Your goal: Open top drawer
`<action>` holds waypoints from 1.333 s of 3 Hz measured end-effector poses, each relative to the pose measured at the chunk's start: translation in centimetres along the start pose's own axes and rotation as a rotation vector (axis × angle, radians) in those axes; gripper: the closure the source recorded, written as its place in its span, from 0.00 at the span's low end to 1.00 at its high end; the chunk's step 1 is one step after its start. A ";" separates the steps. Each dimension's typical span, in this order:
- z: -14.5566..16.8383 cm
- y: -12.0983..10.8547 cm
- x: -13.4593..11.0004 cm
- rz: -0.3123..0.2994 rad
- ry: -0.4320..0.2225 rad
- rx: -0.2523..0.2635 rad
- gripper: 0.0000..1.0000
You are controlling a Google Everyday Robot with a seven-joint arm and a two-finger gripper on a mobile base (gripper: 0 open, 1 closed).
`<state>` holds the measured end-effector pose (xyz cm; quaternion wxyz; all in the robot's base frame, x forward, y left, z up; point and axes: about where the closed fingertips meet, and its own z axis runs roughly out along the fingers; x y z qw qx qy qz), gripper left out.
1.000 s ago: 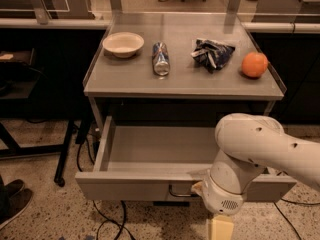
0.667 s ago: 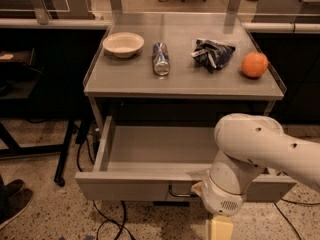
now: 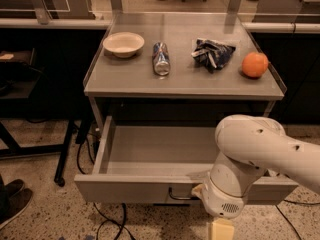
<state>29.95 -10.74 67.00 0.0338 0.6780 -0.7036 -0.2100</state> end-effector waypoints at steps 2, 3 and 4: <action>0.0 0.9 0.2 -0.015 0.000 -0.001 0.00; 0.4 1.4 0.2 -0.046 -0.011 -0.043 0.00; 0.4 3.2 0.8 -0.042 -0.005 -0.065 0.00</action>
Offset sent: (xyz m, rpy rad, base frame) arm -0.1260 -0.0408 0.0498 0.0708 -0.1200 0.2809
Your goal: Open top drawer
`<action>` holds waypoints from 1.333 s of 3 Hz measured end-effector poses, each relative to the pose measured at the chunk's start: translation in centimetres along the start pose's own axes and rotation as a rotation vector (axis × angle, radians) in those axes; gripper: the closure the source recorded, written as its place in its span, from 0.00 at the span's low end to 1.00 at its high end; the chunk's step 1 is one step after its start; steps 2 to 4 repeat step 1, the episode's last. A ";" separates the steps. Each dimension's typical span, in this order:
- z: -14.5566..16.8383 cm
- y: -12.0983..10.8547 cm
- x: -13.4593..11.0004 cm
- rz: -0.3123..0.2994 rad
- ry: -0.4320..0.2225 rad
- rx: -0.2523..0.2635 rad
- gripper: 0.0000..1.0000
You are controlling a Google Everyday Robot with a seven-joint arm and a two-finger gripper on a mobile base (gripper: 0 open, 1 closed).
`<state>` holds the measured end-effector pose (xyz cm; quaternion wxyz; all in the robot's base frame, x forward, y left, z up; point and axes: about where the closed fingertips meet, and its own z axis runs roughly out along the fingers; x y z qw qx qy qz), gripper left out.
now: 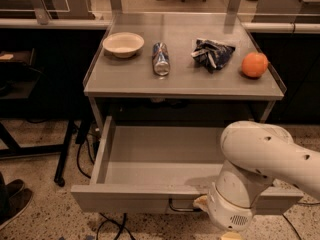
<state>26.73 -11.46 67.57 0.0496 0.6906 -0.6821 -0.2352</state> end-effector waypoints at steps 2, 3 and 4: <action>0.0 0.0 0.0 0.000 0.000 0.000 0.00; 0.0 0.0 0.0 0.000 0.000 0.000 0.00; 0.0 0.0 0.0 0.000 0.000 0.000 0.00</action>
Offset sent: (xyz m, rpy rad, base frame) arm 0.0000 0.0000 0.0000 0.0000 0.0000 0.0000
